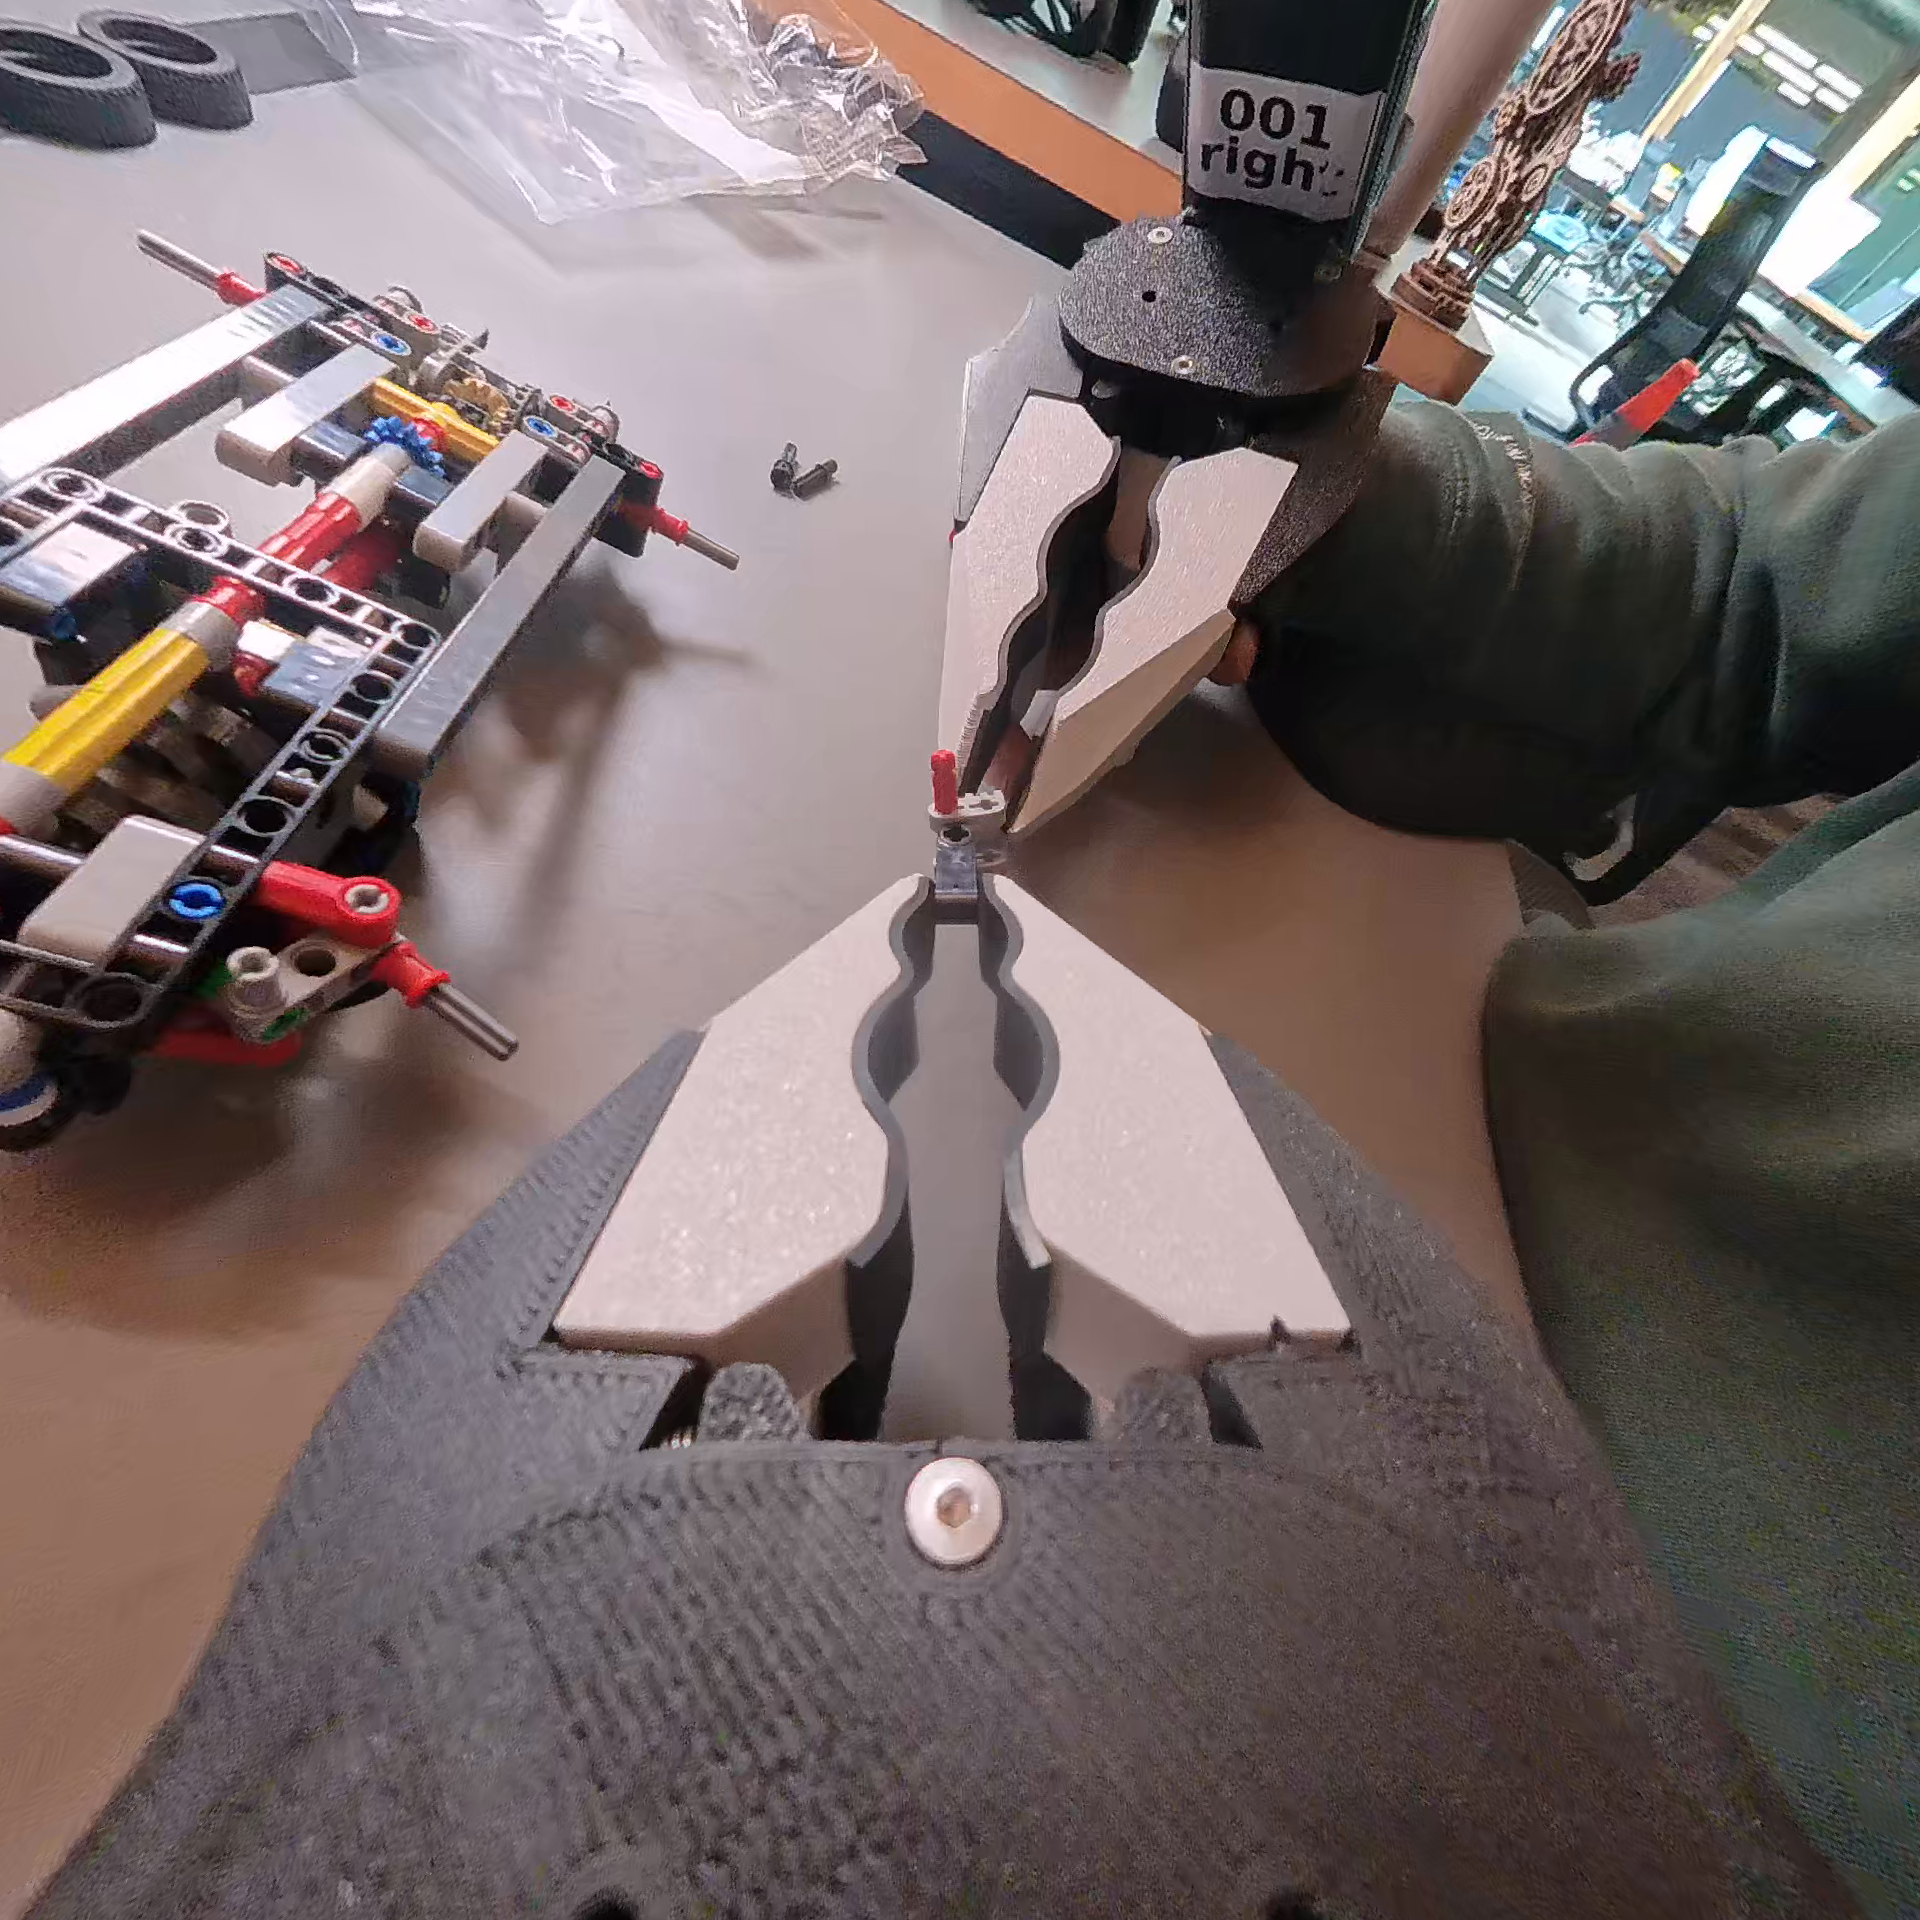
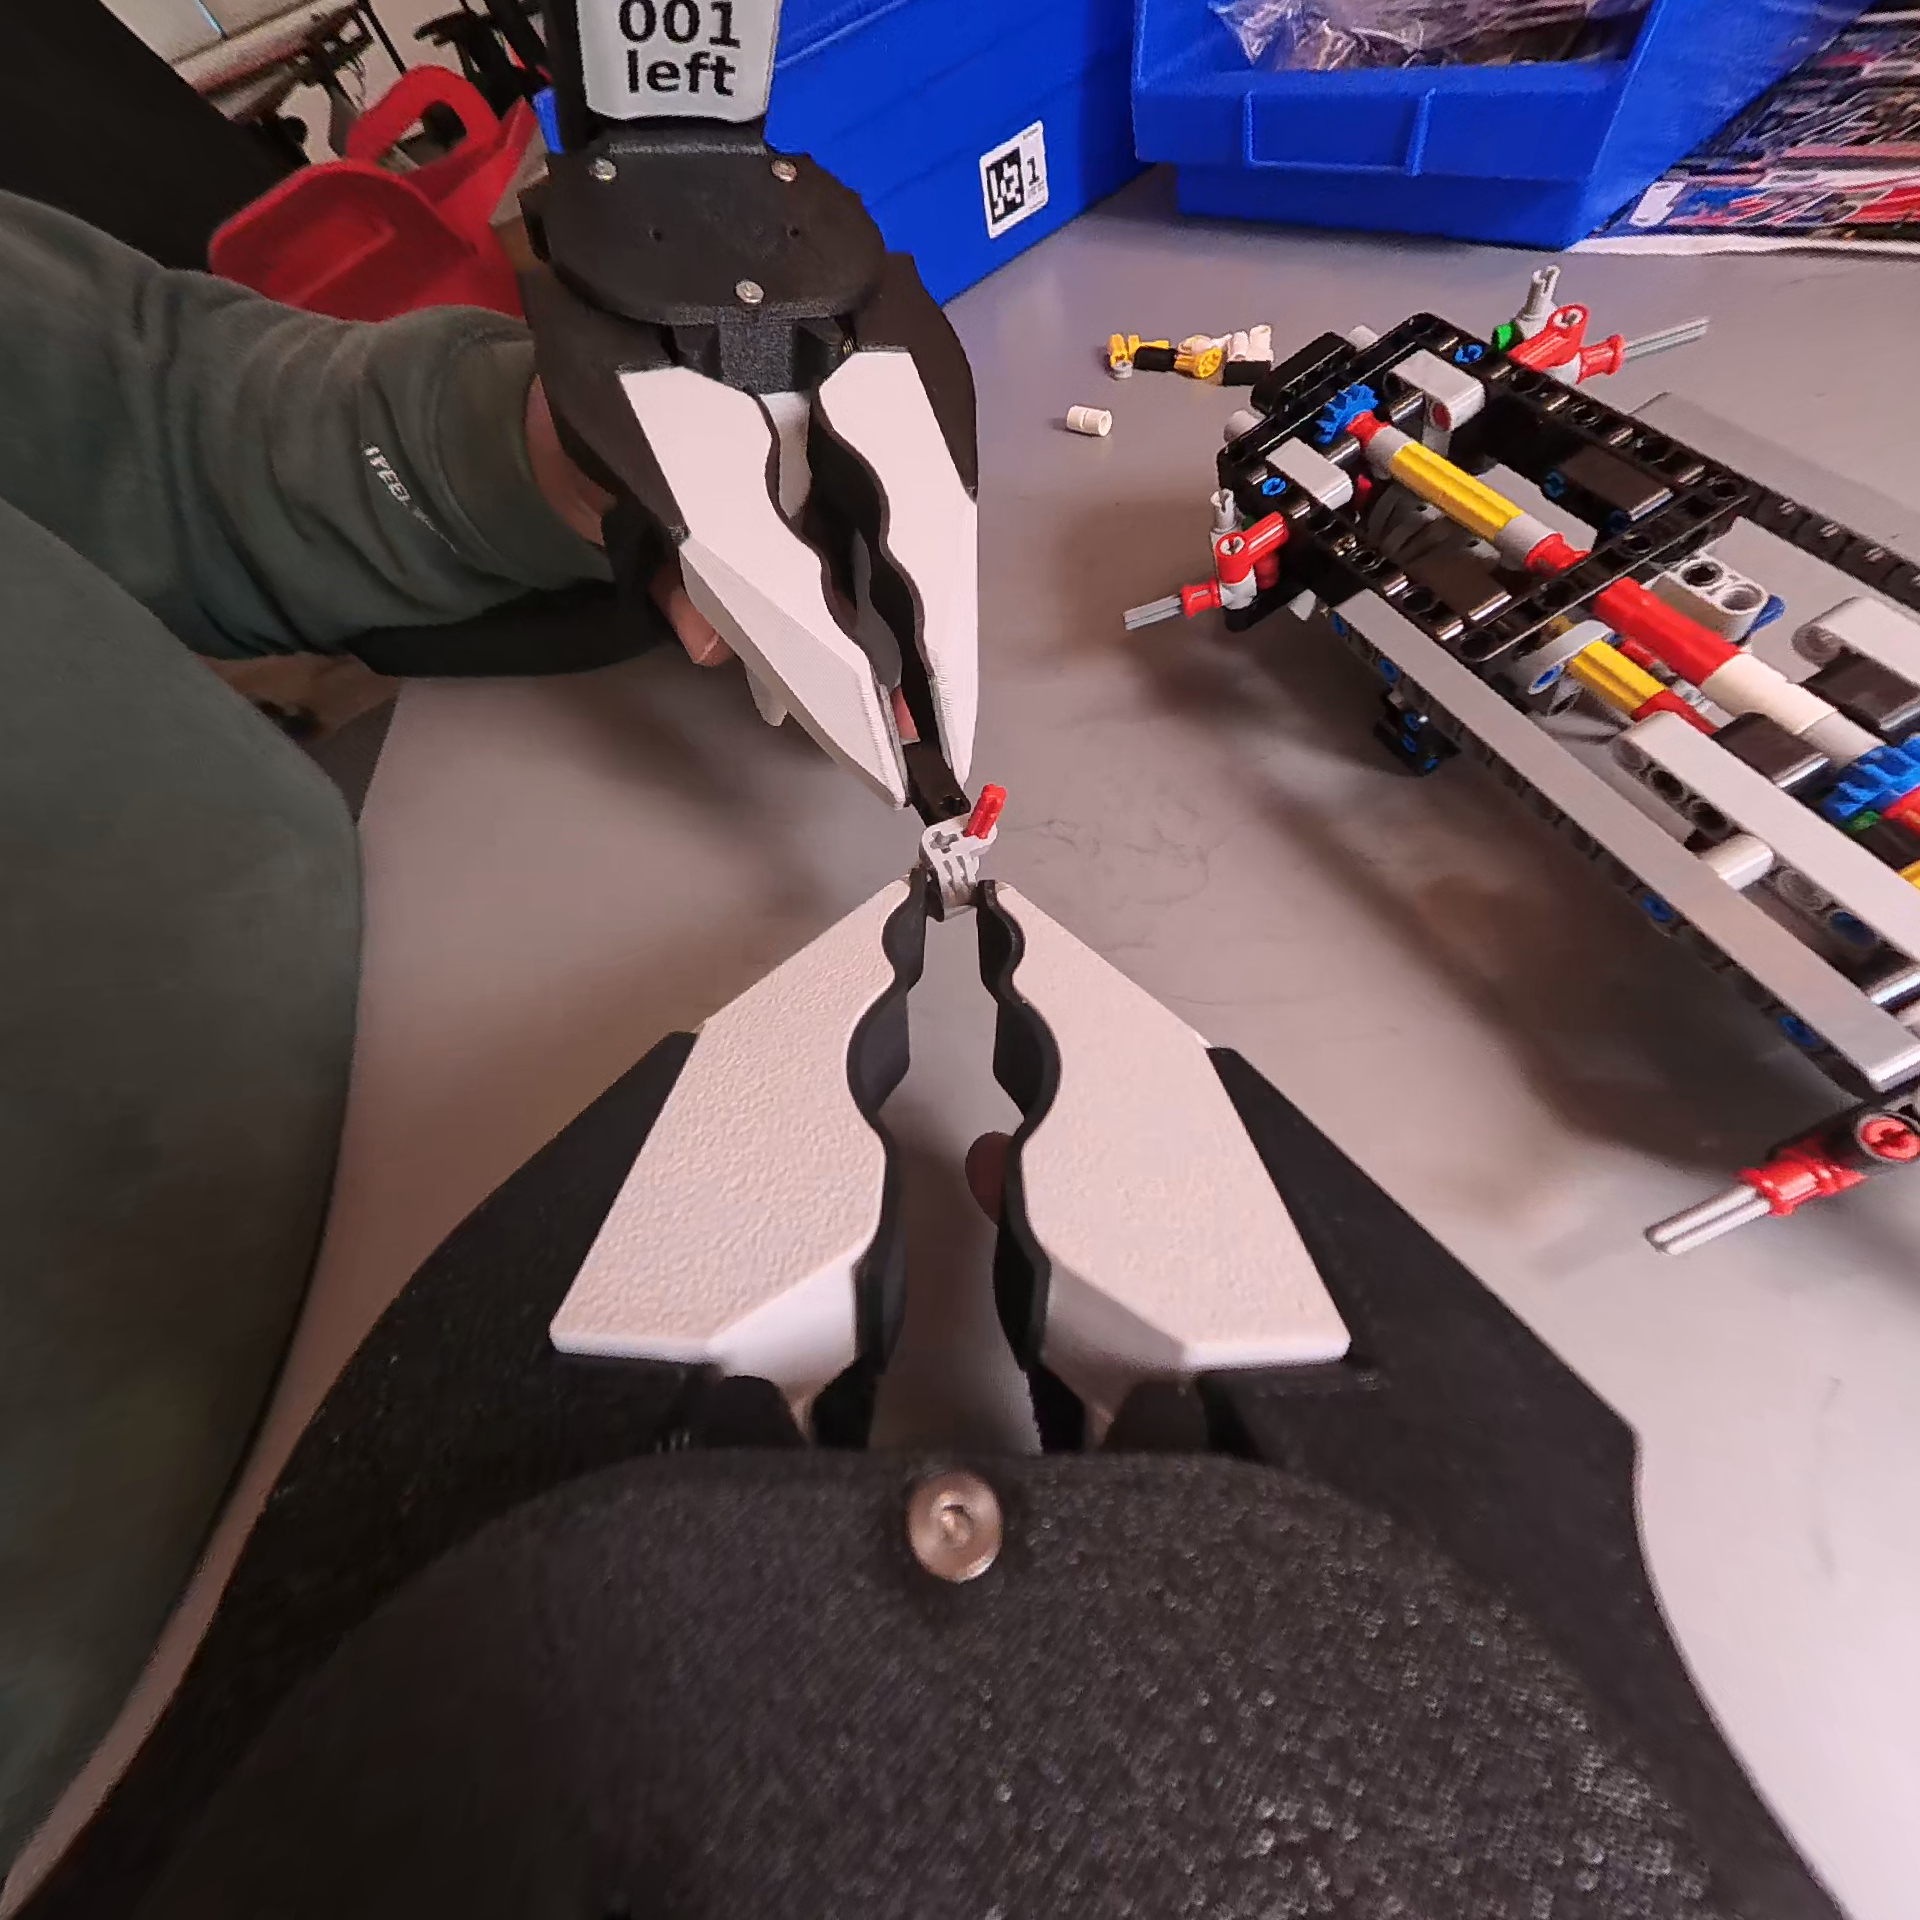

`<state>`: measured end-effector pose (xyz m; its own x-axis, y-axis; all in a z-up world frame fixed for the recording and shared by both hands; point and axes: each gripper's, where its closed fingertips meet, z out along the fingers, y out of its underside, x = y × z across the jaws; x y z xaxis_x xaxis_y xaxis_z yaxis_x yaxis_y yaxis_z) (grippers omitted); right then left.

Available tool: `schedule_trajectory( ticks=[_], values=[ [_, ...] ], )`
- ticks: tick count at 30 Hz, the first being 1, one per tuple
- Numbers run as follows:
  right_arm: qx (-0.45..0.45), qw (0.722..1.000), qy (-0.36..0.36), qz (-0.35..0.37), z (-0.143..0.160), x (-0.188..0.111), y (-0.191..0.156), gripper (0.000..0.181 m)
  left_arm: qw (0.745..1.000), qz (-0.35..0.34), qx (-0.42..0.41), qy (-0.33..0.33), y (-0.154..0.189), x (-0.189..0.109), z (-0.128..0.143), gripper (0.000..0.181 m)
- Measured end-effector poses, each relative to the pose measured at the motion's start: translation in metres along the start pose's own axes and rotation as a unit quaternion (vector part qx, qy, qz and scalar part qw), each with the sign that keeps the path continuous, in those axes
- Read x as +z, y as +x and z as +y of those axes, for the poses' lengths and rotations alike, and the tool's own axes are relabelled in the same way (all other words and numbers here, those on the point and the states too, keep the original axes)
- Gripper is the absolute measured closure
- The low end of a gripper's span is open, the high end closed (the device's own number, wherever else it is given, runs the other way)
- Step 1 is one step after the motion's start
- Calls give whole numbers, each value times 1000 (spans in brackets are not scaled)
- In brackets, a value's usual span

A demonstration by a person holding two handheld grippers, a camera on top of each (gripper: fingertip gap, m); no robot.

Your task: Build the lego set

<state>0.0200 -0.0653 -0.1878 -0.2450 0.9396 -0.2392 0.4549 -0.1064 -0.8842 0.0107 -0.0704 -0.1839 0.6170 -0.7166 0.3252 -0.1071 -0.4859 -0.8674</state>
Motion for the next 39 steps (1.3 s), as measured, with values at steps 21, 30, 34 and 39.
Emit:
schedule_trajectory(
  ticks=[21,30,34,39],
  values=[
    [105,991,27,-72,-6,-3,-7,178,989,77,-122,12,6,-3,0,175],
    [122,984,47,-121,-12,-8,-17,178,980,126,-153,22,16,-7,-4,175],
    [126,981,38,-139,-10,-8,-22,178,975,146,-168,11,20,-7,-1,175],
    [118,981,22,-152,-5,-5,-29,177,969,165,-183,-7,26,-4,4,175]
  ],
)
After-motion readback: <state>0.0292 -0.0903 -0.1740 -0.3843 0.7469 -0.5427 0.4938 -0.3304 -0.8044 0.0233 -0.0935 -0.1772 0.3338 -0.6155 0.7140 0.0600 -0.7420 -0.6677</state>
